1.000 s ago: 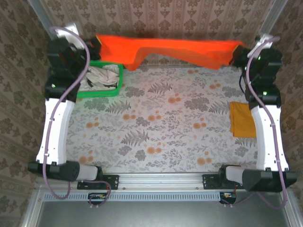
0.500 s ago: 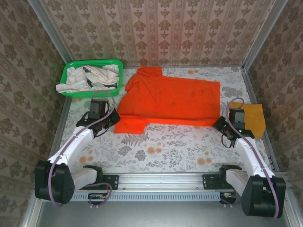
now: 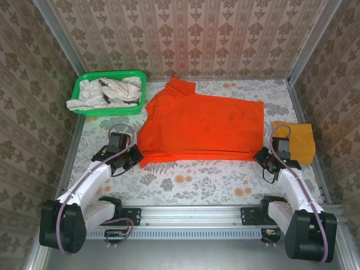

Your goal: Fold and stack the t-shirts

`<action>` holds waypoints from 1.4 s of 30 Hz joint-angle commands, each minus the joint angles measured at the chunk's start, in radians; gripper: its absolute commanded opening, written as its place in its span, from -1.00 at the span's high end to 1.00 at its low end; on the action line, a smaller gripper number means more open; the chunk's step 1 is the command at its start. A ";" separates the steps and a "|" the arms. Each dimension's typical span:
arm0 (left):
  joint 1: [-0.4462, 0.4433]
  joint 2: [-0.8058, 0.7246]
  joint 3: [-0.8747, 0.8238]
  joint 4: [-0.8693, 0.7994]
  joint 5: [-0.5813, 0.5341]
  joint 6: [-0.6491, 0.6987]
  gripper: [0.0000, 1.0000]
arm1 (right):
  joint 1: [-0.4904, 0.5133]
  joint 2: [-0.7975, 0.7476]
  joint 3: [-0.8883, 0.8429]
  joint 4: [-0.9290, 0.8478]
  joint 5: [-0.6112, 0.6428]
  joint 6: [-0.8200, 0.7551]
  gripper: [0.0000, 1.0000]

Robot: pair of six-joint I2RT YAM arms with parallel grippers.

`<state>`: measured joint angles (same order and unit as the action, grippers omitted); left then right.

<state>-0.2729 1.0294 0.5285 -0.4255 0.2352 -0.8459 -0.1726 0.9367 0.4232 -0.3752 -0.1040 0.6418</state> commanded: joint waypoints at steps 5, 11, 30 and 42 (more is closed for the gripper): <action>-0.014 -0.052 -0.025 -0.091 -0.003 -0.051 0.43 | -0.014 -0.080 -0.009 -0.110 0.033 0.051 0.34; -0.027 -0.077 0.175 -0.207 -0.192 0.113 -0.73 | -0.011 -0.179 0.108 -0.192 0.075 -0.017 -0.72; -0.075 0.959 0.899 0.120 -0.123 0.329 -0.86 | 0.025 0.873 0.674 0.212 -0.045 -0.016 -0.41; -0.022 1.019 0.842 0.193 -0.019 0.202 -0.85 | -0.035 1.291 1.124 0.043 -0.119 0.071 -0.35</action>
<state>-0.3107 2.0274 1.3800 -0.2565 0.1768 -0.6003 -0.1925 2.1365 1.4765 -0.2214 -0.1963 0.6750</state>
